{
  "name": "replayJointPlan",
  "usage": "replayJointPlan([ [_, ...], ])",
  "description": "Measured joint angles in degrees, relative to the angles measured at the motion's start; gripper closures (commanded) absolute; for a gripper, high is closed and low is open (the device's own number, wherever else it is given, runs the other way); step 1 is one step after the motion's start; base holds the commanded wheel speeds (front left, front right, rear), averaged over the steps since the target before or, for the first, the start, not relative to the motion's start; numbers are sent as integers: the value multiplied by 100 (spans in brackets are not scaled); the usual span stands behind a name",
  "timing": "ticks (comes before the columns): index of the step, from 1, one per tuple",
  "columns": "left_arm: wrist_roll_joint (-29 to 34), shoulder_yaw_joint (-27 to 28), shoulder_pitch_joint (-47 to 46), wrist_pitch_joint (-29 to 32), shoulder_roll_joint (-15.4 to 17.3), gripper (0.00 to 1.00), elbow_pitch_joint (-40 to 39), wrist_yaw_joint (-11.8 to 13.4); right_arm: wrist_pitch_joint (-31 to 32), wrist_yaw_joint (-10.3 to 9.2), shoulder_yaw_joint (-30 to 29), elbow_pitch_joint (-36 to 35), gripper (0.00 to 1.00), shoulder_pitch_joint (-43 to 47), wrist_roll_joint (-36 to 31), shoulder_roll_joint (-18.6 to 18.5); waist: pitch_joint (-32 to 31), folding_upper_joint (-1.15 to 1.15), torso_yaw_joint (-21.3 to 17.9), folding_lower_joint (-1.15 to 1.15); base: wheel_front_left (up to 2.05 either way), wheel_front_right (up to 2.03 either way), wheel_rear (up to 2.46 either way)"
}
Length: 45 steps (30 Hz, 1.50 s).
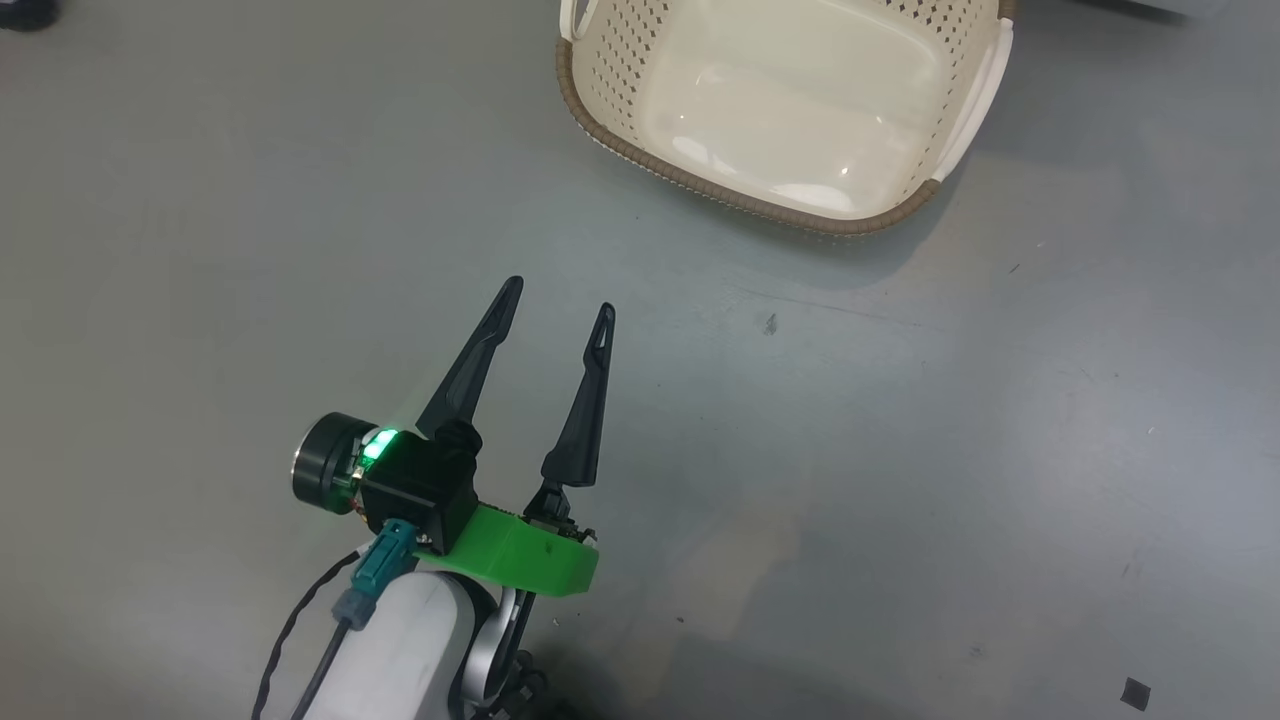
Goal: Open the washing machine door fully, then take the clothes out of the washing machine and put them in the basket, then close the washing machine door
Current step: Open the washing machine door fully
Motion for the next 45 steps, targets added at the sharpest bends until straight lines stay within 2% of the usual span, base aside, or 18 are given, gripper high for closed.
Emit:
replayJointPlan([
  [24, 2, -21, -13, 0, -1, 0, 9, 0, 441, 2, 107, 809, 100, -309, 32, -148, -96, 0, 9, 0, 0, 0, 0],
  [45, 30, 54, -9, 0, 0, 0, 170, 1, 704, 1, 160, 1133, 100, 199, 34, -105, -577, 0, -67, -1, 0, 0, 0],
])
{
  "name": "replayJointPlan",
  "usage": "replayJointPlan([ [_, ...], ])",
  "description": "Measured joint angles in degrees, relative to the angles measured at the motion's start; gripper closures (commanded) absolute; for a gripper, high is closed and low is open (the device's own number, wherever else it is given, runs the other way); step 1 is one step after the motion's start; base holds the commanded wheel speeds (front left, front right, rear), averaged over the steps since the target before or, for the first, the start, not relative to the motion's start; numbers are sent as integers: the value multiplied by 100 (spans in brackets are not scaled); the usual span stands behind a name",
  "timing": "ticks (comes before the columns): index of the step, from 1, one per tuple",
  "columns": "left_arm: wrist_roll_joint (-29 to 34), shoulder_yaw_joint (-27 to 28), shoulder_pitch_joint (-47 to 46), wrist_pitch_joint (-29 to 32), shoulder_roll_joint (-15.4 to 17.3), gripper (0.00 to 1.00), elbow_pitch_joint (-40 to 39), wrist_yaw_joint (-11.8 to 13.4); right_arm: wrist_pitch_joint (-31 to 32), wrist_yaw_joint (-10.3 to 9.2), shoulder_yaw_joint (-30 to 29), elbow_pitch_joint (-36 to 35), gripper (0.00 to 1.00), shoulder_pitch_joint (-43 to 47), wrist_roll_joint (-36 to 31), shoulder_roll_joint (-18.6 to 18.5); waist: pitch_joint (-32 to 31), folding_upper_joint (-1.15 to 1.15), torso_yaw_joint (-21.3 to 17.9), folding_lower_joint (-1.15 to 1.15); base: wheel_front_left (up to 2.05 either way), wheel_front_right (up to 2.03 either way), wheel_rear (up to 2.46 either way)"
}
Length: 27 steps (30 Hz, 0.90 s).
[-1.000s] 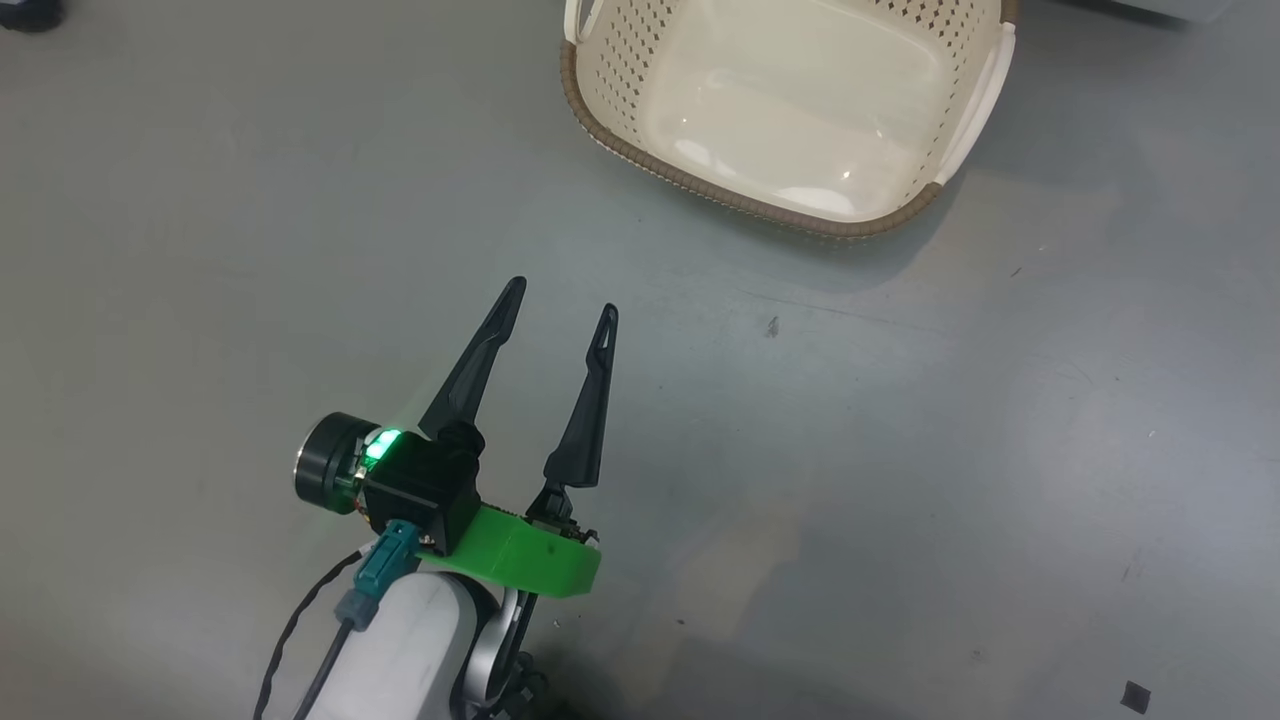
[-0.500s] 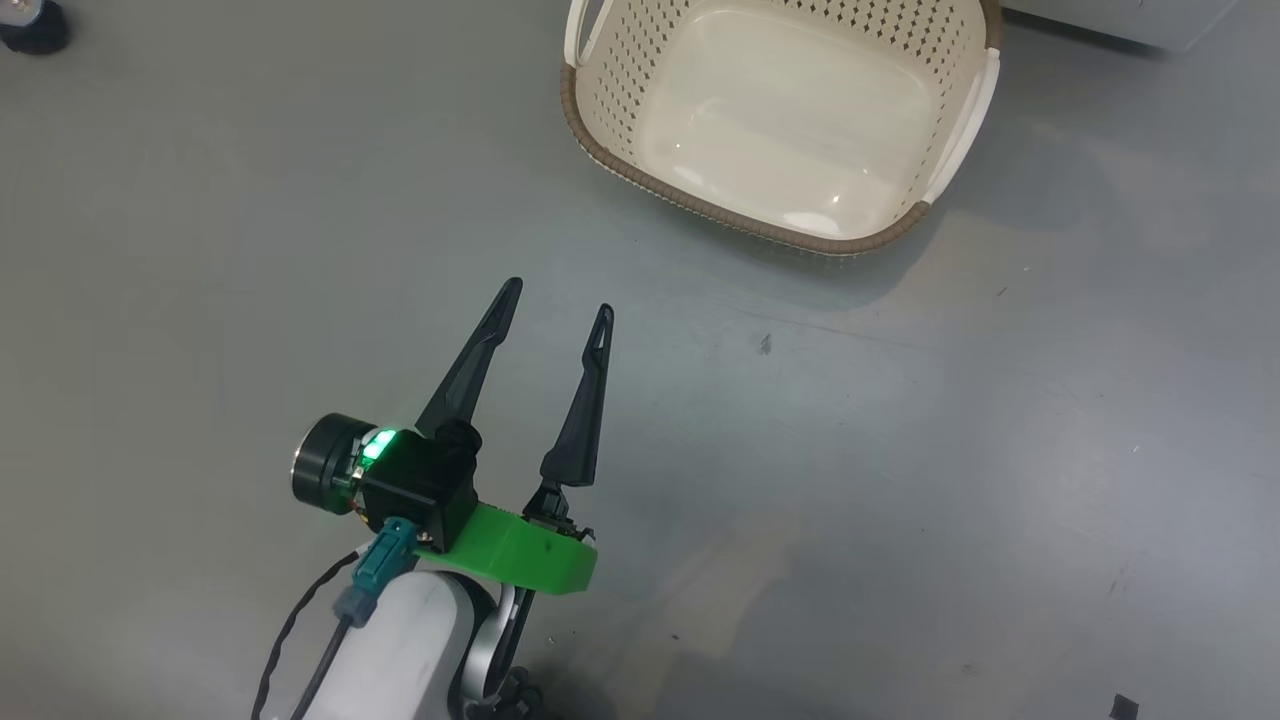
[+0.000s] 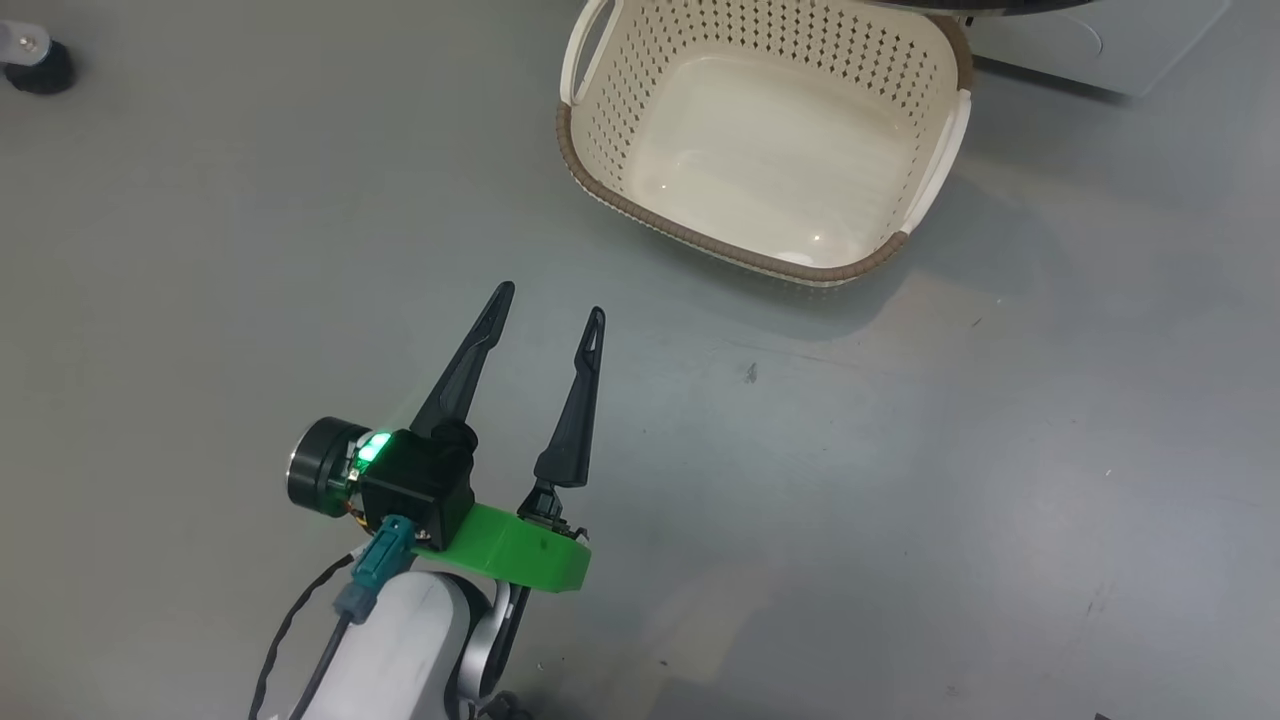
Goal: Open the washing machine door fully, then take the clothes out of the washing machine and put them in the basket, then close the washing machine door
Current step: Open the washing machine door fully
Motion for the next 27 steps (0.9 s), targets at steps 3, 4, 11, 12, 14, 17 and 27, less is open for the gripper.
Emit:
replayJointPlan([
  [3, 26, 8, 3, 0, 0, 0, 23, 0, 21, 0, -5, 52, 100, 89, 24, 31, -81, 0, -9, 0, 0, 0, 0],
  [4, 41, 12, 4, -1, 0, 0, 30, 0, 42, 0, -5, 60, 100, 122, 26, 40, -107, 0, -12, 0, 0, 0, 0],
  [11, 92, 41, 12, -1, 0, 0, 115, 0, 123, 0, -8, 108, 100, 401, 58, 142, -303, 0, -34, 0, 0, 0, 0],
  [12, 93, 49, 14, -1, 0, 0, 124, 0, 138, 0, -5, 112, 100, 450, 58, 172, -333, 0, -38, 0, 0, 0, 0],
  [14, 104, 71, 24, -1, 0, 0, 140, 0, 153, 0, -8, 186, 100, 523, 111, 278, -395, 0, -48, 0, 0, 0, 0],
  [17, 143, 111, 71, -1, 1, 0, 146, 0, 255, -4, 43, 259, 100, 670, 160, 493, -487, 0, -71, 0, 0, 0, 0],
  [27, 188, 116, 172, -1, 2, 0, 225, 0, 345, -5, 193, 314, 100, 1100, 158, 734, -796, 0, -193, 0, 0, 0, 0],
])
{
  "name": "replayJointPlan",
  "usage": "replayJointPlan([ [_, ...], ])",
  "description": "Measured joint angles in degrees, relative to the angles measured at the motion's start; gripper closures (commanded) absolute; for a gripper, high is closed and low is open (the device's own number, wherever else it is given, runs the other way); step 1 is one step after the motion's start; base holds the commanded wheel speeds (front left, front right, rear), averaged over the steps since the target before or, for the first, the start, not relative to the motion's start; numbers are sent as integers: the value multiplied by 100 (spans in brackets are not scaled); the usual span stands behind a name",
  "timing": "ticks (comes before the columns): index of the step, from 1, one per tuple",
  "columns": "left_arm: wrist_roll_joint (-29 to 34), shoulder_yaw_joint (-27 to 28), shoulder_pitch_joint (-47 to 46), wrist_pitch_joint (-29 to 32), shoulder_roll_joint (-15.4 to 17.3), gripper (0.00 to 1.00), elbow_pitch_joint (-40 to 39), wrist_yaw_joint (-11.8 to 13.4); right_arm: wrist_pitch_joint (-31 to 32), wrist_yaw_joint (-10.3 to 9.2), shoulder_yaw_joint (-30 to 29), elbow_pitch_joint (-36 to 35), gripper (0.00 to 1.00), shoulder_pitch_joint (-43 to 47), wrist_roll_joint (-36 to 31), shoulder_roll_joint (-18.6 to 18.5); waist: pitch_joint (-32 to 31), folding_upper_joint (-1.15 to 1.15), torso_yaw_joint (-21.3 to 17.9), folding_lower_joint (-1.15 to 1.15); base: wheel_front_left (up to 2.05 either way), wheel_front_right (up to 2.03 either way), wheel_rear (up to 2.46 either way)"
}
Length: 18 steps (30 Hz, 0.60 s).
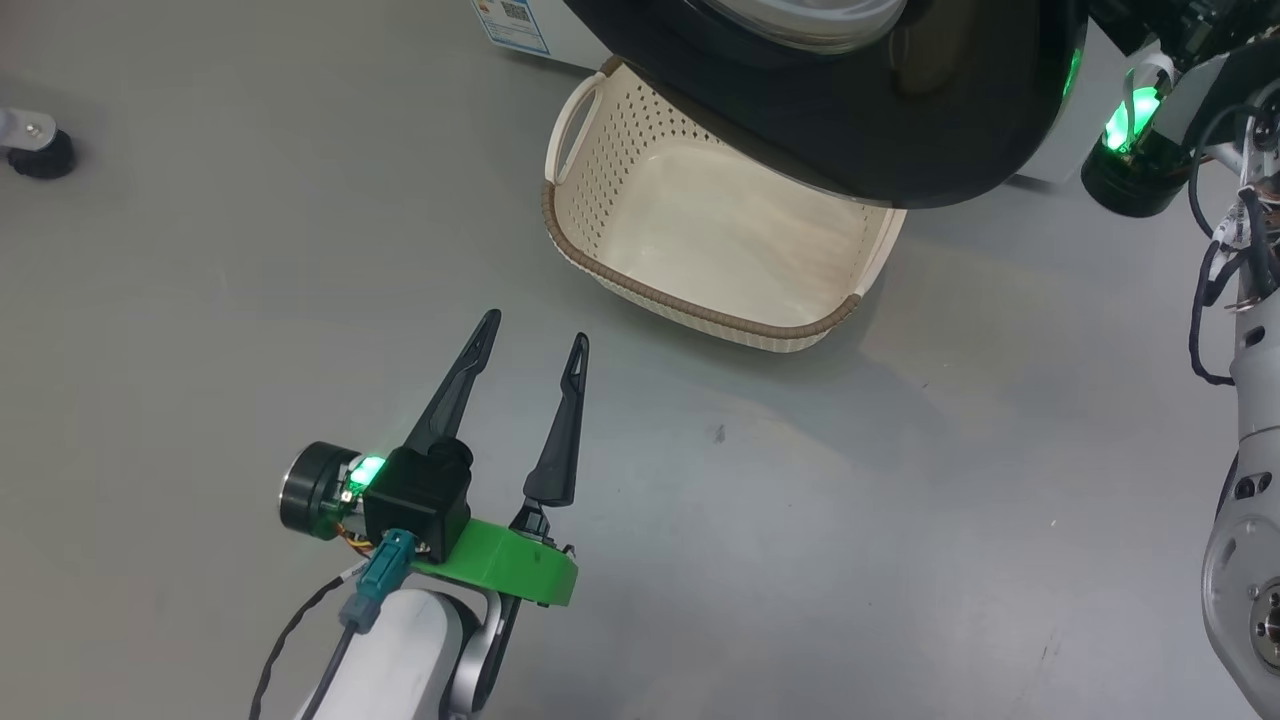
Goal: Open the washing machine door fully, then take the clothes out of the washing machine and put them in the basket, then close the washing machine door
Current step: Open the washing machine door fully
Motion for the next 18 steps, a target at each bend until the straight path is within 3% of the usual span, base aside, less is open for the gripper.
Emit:
replayJointPlan([
  [18, 149, 69, 225, 1, 3, 0, 120, 0, 85, 0, 165, -91, 100, 546, -18, 153, -385, 0, -168, 0, 0, 0, 0],
])
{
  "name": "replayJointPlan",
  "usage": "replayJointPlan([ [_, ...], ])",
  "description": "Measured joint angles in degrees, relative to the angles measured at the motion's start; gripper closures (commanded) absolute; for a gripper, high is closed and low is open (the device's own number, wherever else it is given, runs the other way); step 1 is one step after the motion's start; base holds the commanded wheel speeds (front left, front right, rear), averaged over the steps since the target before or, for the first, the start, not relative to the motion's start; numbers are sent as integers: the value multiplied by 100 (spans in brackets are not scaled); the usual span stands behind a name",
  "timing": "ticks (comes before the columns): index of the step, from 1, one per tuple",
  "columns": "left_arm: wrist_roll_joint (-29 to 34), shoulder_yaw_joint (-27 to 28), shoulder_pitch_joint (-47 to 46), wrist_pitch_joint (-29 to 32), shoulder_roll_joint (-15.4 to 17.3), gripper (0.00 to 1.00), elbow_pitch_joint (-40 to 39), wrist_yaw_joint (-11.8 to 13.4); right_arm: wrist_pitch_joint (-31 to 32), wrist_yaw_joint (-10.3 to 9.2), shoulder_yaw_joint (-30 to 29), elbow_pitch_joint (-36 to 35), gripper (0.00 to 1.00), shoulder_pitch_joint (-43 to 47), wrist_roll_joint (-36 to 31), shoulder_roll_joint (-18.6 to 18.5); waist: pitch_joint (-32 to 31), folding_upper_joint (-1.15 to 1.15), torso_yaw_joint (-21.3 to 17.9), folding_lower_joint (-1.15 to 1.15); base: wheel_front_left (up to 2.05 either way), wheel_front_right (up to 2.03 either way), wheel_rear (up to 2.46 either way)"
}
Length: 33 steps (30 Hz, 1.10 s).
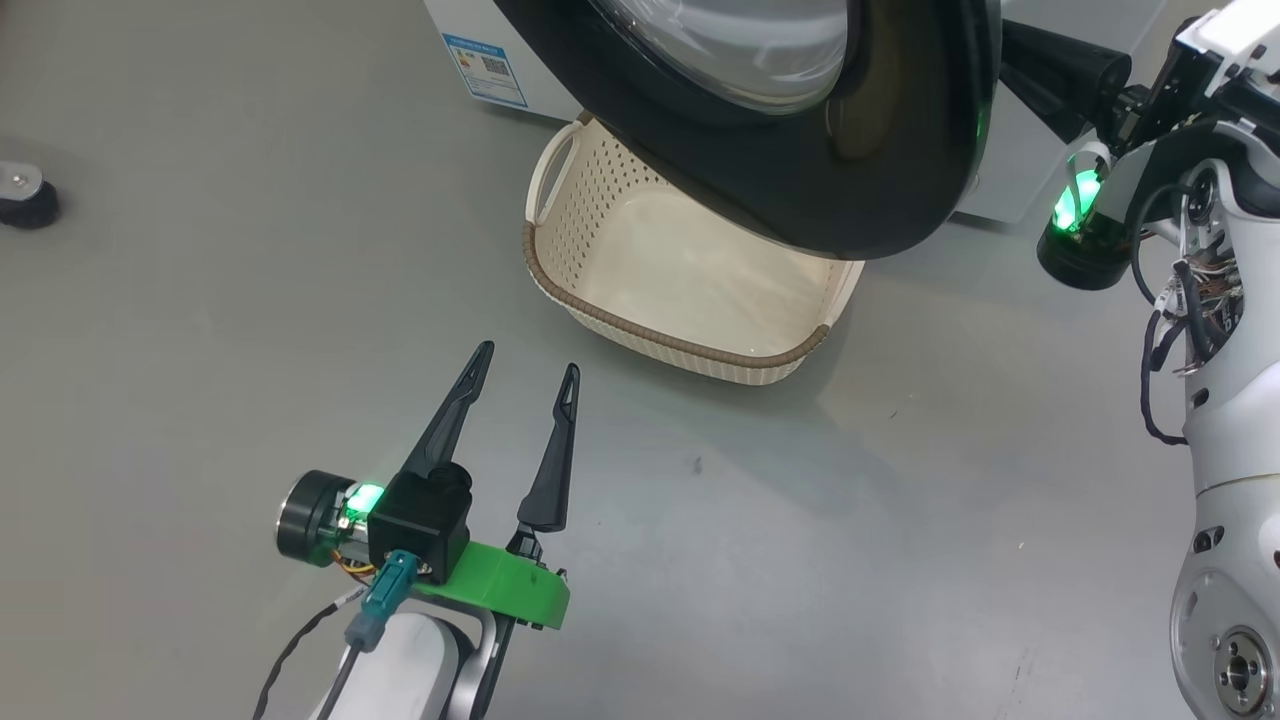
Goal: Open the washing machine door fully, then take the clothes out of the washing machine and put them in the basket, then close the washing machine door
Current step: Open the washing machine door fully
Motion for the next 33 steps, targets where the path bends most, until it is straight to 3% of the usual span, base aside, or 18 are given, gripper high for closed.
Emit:
replayJointPlan([
  [19, 47, 23, 115, -1, 3, 0, -2, 0, 174, 0, 305, -265, 100, 347, -38, 121, -130, 0, -125, 0, 0, 0, 0],
  [24, 48, 40, 115, 0, 3, 0, -3, 0, -98, -11, 169, -508, 100, 398, -75, 142, -134, 0, -128, 0, 0, 0, 0],
  [31, 48, 151, 129, 0, 4, 0, 43, 0, -603, 716, 338, -928, 100, 569, -784, -207, -256, 0, -158, 0, 0, 0, 0],
  [33, 48, 185, 139, 0, 5, 0, 48, 0, -780, 1046, 502, -1089, 100, 693, -1109, -365, -311, 0, -175, 0, 0, 0, 0],
])
